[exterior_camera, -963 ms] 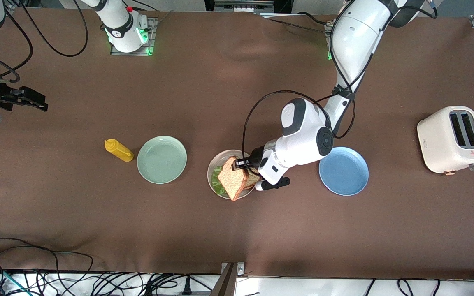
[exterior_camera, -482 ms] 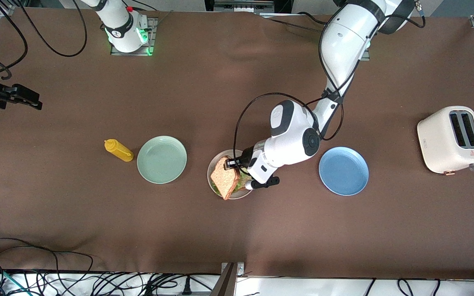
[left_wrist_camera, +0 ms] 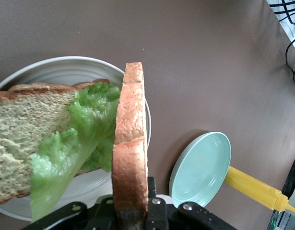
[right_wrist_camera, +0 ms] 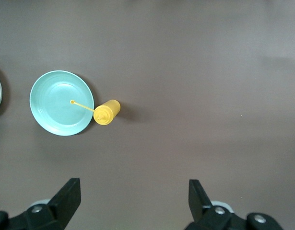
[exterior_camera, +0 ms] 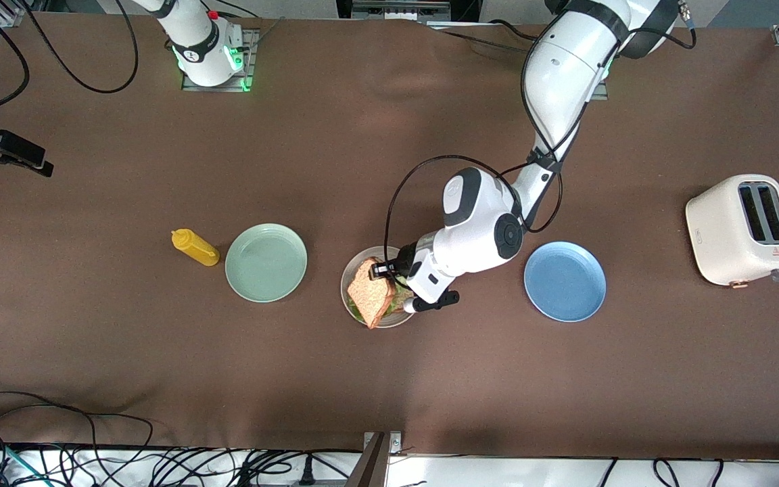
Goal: Make sandwich on beige plate with both arms
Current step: 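Lower the toast onto the lettuce and open the left gripper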
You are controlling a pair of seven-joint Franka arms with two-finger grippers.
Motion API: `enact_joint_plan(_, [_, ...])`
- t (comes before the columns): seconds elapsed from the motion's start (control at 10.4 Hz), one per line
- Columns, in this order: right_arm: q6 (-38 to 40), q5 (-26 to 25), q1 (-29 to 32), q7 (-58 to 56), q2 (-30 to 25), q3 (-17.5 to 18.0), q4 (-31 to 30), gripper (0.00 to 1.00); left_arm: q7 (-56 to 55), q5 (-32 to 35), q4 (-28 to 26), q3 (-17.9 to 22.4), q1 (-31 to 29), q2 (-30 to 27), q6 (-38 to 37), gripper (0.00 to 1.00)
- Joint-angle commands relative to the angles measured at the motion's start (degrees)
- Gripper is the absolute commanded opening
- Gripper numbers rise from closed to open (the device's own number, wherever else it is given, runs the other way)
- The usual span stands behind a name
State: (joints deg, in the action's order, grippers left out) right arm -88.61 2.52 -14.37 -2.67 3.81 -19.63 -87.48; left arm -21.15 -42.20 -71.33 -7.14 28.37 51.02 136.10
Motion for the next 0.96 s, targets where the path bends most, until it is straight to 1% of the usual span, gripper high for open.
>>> enact_joint_plan(0.0, [1.42, 0.82, 0.22, 0.47, -0.21, -0.15, 1.08, 1.0, 0.23, -1.57, 0.24, 0.29, -0.42, 0.84, 0.13, 0.63])
enact_joint_plan(0.1, [2.03, 0.82, 0.22, 0.38, -0.21, -0.93, 1.08, 1.0, 0.15, -1.39, -0.73, 0.37, -0.6, 0.84, 0.13, 0.72])
enact_joint_plan(0.19, [2.38, 0.73, 0.22, 0.29, -0.29, -1.72, 1.26, 1.0, 0.32, -1.22, -1.87, 0.63, -1.03, 0.93, 0.04, 0.76])
enact_joint_plan(0.29, [2.56, 1.08, 0.22, -0.06, -0.38, -3.04, 1.26, 1.0, 0.32, -1.13, -2.23, 0.64, -1.82, 0.84, -0.14, 0.8])
enact_joint_plan(0.39, [2.65, 1.17, 0.22, -0.06, -0.38, -3.57, 1.26, 1.0, 0.32, -1.04, -2.23, 0.64, -2.87, 0.84, -0.49, 0.83])
enact_joint_plan(0.58, [2.65, 1.08, 0.22, -0.06, -0.47, -3.58, 1.26, 1.0, 0.41, -0.95, -2.23, 0.64, -4.63, 0.75, -0.58, 0.91])
enact_joint_plan(0.87, [3.17, 1.08, 0.22, -0.15, -0.56, -3.66, 1.26, 1.0, 0.67, 3.78, -2.14, 0.64, -7.44, 0.05, -4.34, 0.94])
